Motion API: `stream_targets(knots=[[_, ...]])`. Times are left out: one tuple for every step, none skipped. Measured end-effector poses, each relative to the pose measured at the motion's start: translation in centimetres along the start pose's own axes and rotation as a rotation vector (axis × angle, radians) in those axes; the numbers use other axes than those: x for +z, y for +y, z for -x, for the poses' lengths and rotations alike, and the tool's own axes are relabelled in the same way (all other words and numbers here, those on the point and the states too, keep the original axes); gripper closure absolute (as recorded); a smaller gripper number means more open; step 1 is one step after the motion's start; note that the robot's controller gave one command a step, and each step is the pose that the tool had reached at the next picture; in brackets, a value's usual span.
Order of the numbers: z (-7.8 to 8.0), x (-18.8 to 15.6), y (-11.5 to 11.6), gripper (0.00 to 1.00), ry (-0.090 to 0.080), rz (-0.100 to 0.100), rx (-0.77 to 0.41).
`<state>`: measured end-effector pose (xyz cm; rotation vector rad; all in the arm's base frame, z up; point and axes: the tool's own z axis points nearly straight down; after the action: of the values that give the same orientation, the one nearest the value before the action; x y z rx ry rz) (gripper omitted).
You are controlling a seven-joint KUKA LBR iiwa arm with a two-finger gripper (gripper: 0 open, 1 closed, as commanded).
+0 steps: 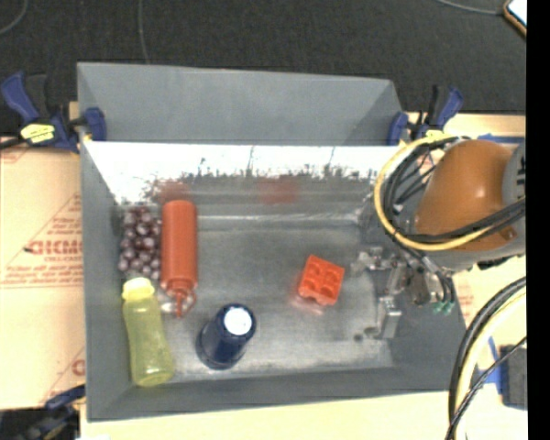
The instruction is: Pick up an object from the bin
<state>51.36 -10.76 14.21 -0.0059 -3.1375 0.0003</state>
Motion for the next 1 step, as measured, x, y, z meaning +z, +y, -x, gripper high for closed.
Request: stream_targets(knots=[[0.21, -0.35, 0.03, 0.0, -0.007, -0.002, -0.005]])
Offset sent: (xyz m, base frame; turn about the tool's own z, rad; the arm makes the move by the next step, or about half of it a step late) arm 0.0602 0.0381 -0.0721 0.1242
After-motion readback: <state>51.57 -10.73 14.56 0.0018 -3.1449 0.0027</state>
